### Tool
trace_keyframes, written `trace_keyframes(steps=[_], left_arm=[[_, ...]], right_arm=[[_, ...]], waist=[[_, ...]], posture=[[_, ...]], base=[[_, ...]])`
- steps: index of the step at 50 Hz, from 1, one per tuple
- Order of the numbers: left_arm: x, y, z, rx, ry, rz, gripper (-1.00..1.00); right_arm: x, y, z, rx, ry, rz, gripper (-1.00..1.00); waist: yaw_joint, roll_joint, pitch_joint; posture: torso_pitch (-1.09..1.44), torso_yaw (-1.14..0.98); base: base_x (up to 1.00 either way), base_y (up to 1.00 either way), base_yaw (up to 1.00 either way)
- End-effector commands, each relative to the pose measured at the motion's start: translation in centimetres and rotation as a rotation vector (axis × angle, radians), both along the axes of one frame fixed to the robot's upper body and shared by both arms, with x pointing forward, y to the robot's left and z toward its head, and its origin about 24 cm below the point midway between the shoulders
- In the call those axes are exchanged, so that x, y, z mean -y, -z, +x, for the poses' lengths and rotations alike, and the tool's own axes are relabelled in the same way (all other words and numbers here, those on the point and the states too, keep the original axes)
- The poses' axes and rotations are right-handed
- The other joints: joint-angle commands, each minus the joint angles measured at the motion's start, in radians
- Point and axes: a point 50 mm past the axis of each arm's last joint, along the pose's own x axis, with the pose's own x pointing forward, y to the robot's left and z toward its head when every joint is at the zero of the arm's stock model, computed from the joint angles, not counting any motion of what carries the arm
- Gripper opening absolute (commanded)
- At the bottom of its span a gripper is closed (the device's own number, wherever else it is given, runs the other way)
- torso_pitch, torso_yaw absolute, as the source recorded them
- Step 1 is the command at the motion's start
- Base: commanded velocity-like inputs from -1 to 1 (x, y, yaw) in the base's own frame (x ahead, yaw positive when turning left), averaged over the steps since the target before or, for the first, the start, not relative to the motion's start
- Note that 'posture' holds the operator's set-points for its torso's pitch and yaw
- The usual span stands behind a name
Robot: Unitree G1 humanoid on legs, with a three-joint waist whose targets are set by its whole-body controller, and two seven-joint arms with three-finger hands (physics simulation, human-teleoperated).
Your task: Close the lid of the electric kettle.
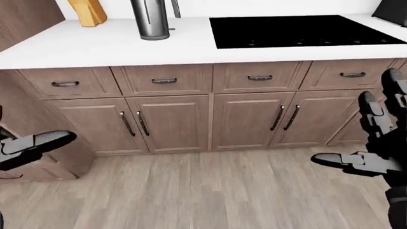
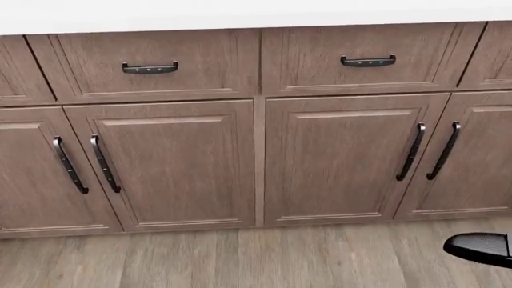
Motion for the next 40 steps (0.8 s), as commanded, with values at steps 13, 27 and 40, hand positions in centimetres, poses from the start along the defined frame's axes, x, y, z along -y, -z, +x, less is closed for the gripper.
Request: trace_keyframes(steps=[13, 27, 40], left_arm=[[-2.0, -5.0, -3.8, 0.132, -0.127, 0.064, 1.00], [-3.2, -5.2, -4.7, 0.138, -0.173, 0.066, 1.00], [-3.2, -4.6, -4.3, 0.118, -0.176, 0.075, 1.00]], right_arm=[[1.5, -3.9, -2.6, 0.053, 0.053, -0.048, 0.96], [2.1, -3.7, -2.9, 0.041, 0.085, -0.059, 0.97], [1.9, -2.9, -2.3, 0.017, 0.089, -0.095, 0.97]], waist=[[0.001, 0.002, 0.025], [0.001, -0.002, 0.024], [-0.002, 0.000, 0.017]], posture=[[0.00, 0.00], [0.00, 0.00], [0.00, 0.00]], base=[[0.00, 0.00, 0.00], [0.00, 0.00, 0.00], [0.00, 0.00, 0.00]])
